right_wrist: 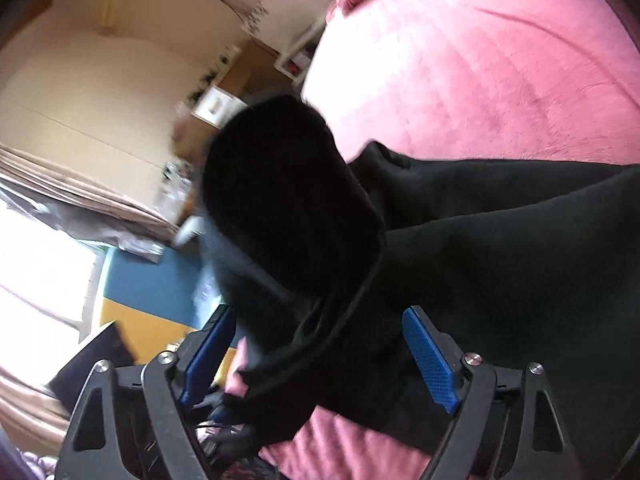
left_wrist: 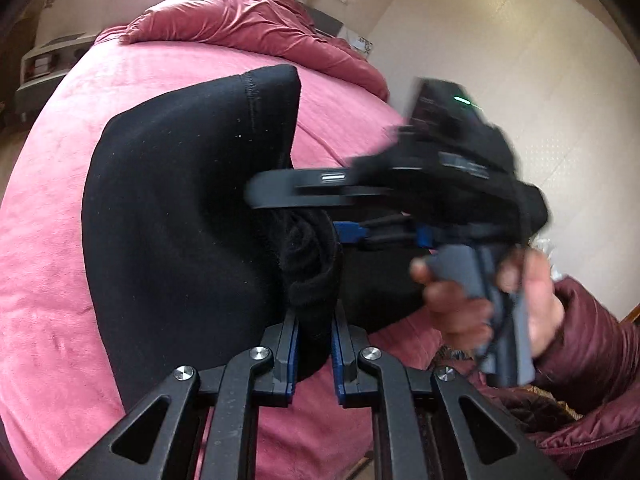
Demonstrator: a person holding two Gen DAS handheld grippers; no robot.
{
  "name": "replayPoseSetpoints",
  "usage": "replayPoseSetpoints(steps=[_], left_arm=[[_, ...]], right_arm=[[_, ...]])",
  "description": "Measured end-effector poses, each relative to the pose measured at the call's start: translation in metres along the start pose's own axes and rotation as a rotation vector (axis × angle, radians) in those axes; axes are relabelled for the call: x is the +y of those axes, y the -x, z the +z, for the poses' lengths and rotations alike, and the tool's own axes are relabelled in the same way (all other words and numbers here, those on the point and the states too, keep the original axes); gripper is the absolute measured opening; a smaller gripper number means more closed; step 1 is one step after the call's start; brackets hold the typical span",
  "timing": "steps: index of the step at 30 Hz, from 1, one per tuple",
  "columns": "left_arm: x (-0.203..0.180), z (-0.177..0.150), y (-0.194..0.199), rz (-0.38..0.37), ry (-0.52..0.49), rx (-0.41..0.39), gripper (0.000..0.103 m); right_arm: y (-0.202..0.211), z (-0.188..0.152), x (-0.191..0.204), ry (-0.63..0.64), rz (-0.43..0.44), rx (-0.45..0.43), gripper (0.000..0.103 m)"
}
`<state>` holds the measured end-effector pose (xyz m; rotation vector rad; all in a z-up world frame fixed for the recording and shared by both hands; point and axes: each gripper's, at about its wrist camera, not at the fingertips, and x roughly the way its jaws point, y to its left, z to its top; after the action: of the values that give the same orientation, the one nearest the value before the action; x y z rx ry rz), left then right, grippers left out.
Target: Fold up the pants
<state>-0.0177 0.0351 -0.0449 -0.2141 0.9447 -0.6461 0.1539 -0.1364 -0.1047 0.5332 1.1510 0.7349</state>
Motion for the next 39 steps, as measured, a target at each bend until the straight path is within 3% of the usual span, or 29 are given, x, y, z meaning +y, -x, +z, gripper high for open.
replayPoseSetpoints(steps=[1, 3, 5, 8, 10, 13, 14, 16, 19, 24, 28, 35, 39], left_arm=[[0.0, 0.001, 0.0, 0.001, -0.001, 0.001, 0.013], [0.003, 0.005, 0.003, 0.02, 0.0, -0.009, 0.013], [0.01, 0.007, 0.013, 0.001, 0.04, -0.033, 0.017], [0.034, 0.004, 0.048, -0.109, 0.151, -0.129, 0.021], [0.054, 0.001, 0.073, -0.151, 0.233, -0.205, 0.023], [0.091, -0.005, 0.104, -0.124, 0.355, -0.291, 0.024], [0.1, -0.007, 0.111, -0.083, 0.381, -0.31, 0.024], [0.112, -0.007, 0.118, -0.009, 0.407, -0.32, 0.024], [0.117, -0.005, 0.113, 0.009, 0.415, -0.313, 0.024], [0.09, 0.023, 0.074, -0.005, 0.329, -0.242, 0.026], [0.057, 0.04, 0.039, -0.047, 0.235, -0.175, 0.029], [0.011, 0.052, -0.034, -0.099, 0.114, 0.023, 0.029], [-0.001, 0.045, -0.066, -0.106, 0.095, 0.129, 0.029]], right_arm=[[-0.008, 0.003, 0.0, 0.004, 0.001, 0.02, 0.08], [-0.027, 0.011, 0.003, 0.032, -0.032, 0.065, 0.048], [-0.039, 0.015, 0.016, 0.097, -0.082, 0.089, 0.027], [-0.04, 0.023, 0.037, 0.159, -0.083, 0.081, 0.016], [-0.032, 0.032, 0.053, 0.191, -0.066, 0.049, 0.015], [-0.015, 0.043, 0.081, 0.235, -0.038, 0.005, 0.014], [-0.008, 0.044, 0.091, 0.254, -0.028, -0.012, 0.014], [0.005, 0.045, 0.105, 0.276, -0.014, -0.038, 0.014], [0.027, 0.042, 0.112, 0.269, 0.003, -0.069, 0.014], [0.083, 0.029, 0.104, 0.215, 0.032, -0.152, 0.014], [0.12, 0.019, 0.081, 0.157, 0.006, -0.21, 0.014], [0.163, -0.004, -0.01, -0.024, -0.108, -0.268, 0.014], [0.154, -0.013, -0.07, -0.151, -0.176, -0.235, 0.014]])
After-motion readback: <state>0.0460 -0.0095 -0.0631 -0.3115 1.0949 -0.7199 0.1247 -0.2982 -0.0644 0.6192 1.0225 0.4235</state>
